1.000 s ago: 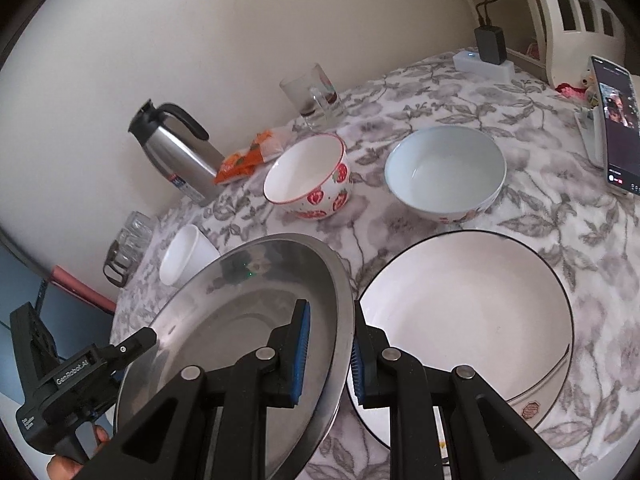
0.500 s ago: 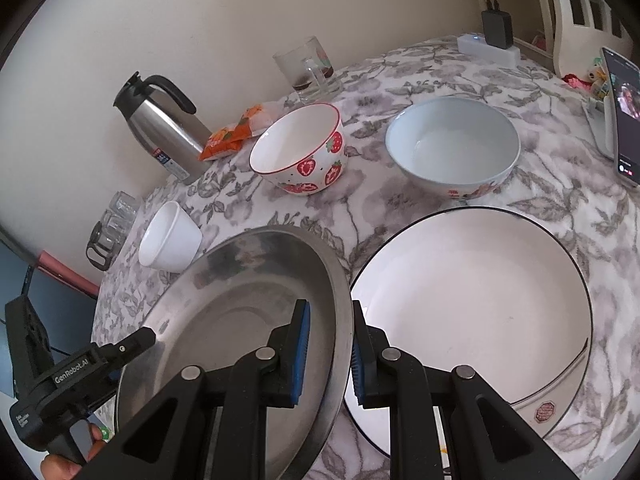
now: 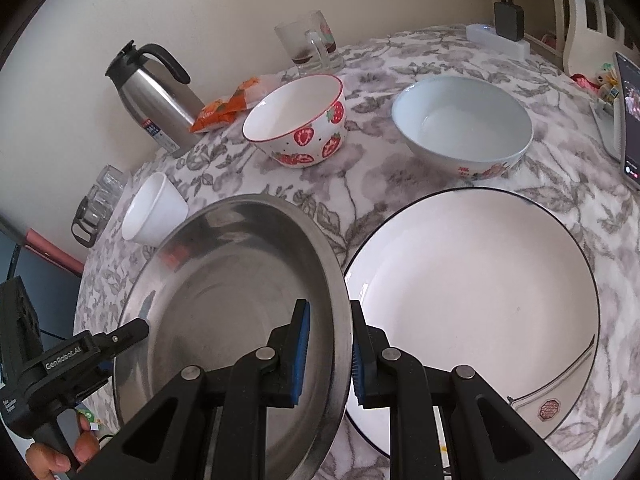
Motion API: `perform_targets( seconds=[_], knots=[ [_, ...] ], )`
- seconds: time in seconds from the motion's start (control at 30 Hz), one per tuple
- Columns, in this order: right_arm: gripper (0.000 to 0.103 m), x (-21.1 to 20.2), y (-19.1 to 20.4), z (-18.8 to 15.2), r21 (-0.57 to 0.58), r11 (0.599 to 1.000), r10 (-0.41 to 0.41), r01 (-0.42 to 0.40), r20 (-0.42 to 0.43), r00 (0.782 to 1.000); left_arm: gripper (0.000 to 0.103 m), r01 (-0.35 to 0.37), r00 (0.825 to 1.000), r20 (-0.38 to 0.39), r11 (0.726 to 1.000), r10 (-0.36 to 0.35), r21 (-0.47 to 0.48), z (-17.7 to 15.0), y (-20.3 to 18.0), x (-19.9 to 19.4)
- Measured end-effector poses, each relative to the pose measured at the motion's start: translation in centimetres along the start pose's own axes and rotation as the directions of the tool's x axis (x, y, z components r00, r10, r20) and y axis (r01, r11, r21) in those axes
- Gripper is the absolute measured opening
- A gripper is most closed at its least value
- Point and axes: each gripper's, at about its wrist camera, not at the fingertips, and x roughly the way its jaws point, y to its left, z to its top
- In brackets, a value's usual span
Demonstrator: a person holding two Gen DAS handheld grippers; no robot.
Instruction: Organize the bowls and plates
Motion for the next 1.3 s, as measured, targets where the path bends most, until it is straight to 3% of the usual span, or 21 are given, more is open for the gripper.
perform_targets(
  seconds=[0.87, 1.0, 1.13, 1.3],
  knots=[
    [0.02, 0.7, 0.0, -0.1, -0.001, 1.0, -0.028, 0.028, -0.023, 0.999, 0.041, -0.025, 0.999, -0.039, 1.0, 0.024, -0.017, -0.4, 0.5, 0.7],
    [0.02, 0.4, 0.0, -0.1, 0.006, 0.999, -0.042, 0.042, -0.016, 0.999, 0.041, -0.036, 0.999, -0.021, 0.999, 0.036, -0.011, -0.3, 0.4, 0.2],
    [0.025, 0.1, -0.2, 0.0, 0.012, 0.998, -0.06, 0.06, -0.003, 0.998, 0.051, -0.058, 0.998, 0.003, 0.998, 0.058, -0.005, 0.0, 0.3, -0.4],
    [0.027, -0.9, -0.2, 0.2, 0.018, 0.997, -0.078, 0.078, 0.042, 0.996, 0.052, -0.083, 0.995, 0.061, 0.996, 0.084, -0.015, 0.5, 0.5, -1.7]
  ],
)
